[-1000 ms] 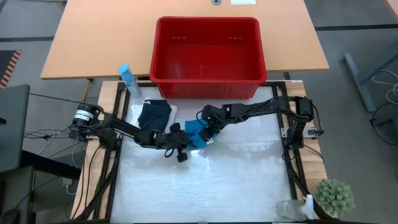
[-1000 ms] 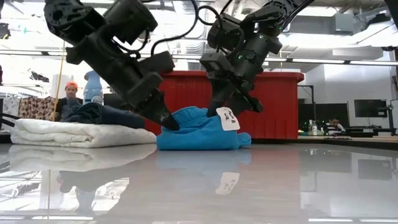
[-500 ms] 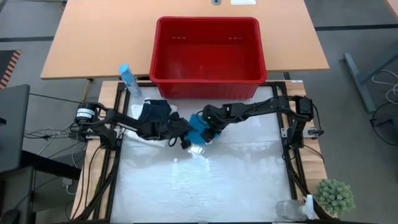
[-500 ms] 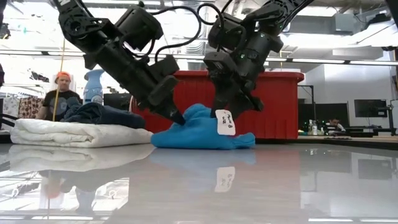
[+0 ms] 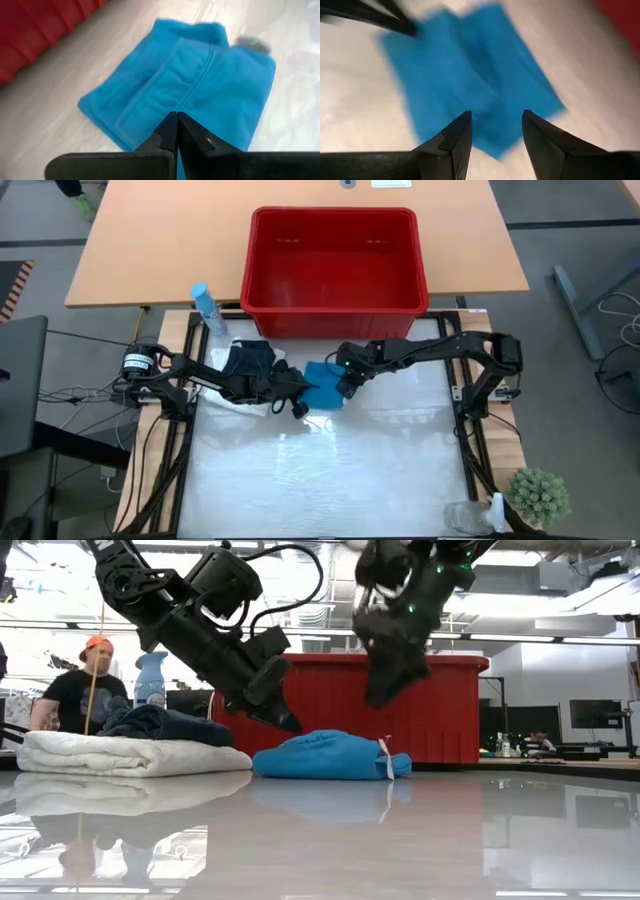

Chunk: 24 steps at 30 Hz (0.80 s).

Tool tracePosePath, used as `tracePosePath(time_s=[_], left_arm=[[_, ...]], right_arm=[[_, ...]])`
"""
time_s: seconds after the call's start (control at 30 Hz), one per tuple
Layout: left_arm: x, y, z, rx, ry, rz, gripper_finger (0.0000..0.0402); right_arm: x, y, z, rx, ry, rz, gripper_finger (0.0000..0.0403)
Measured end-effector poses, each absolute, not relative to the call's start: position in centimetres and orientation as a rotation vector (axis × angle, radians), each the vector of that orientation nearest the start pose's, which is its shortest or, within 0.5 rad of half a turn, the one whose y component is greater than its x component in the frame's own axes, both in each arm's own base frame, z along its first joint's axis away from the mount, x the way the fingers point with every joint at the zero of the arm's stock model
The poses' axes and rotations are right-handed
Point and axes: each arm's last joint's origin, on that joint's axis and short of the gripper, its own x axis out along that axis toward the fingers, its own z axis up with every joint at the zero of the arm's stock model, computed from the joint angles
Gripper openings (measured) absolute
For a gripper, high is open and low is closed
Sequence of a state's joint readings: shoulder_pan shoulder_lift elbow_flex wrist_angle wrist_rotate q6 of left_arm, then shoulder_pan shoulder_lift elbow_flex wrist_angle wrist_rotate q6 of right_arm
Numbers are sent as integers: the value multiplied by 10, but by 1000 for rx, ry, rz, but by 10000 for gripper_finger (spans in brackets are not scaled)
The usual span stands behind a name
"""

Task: Fold Laundry from Bin
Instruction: Fold the blue shorts

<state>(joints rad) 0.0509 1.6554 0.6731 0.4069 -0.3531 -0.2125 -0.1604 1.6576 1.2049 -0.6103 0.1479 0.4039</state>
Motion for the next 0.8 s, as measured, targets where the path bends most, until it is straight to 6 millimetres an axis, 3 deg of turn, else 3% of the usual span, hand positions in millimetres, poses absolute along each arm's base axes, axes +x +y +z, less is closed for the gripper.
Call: tracePosePath(time_s=[0.17, 0.27, 0.6, 0.8], left_arm=[[309, 27, 147, -78, 502, 444, 0], [307, 28, 151, -60, 505, 454, 0], [292, 27, 171, -120, 533, 466, 0], [291, 25, 169, -291, 529, 463, 1]], right_arm=[[345, -42, 246, 214, 843, -277, 194], [356, -34, 242, 126, 797, -214, 193], [377, -44, 181, 82, 941, -238, 168], [379, -52, 165, 131, 986, -280, 156]])
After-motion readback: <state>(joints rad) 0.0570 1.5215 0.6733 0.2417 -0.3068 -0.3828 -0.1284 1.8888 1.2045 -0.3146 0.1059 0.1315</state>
